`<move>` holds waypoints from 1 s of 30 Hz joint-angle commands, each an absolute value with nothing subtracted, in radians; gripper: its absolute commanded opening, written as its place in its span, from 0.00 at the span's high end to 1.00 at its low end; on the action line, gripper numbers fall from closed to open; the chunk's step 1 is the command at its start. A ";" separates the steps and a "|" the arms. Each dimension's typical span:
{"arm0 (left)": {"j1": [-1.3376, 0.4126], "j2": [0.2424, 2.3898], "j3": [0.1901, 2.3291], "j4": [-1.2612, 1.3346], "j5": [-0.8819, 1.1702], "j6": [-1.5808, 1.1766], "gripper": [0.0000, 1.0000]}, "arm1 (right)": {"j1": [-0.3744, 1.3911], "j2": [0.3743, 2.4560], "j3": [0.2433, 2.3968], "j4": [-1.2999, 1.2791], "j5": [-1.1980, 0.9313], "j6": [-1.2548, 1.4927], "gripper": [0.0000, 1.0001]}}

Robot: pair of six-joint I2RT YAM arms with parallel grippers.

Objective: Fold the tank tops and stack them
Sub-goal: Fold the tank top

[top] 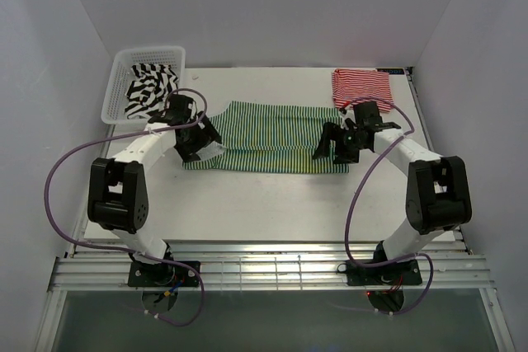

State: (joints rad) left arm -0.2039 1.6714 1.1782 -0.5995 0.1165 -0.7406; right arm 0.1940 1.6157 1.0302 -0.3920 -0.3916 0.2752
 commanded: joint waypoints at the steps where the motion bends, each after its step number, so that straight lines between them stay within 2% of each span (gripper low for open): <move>1: -0.167 1.626 1.141 -0.606 0.040 -0.733 0.02 | 0.193 1.637 1.019 -0.371 -0.388 0.242 0.10; 14: -0.100 1.770 1.132 -0.474 0.015 -0.700 0.02 | 0.190 1.747 1.020 -0.377 -0.331 0.203 0.10; 23: -0.054 1.850 1.155 -0.675 -0.139 -0.733 0.02 | 0.144 1.707 0.966 -0.403 -0.293 0.189 0.10; 30: -0.052 1.732 1.072 -0.762 -0.106 -0.727 0.02 | 0.140 1.641 0.868 -0.396 -0.301 0.184 0.10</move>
State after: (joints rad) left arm -0.0685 1.7821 1.1374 -0.6319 -0.0608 -0.7410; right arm 0.1493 1.6535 0.9329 -0.3424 -0.3607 0.2184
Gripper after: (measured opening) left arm 0.977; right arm 0.898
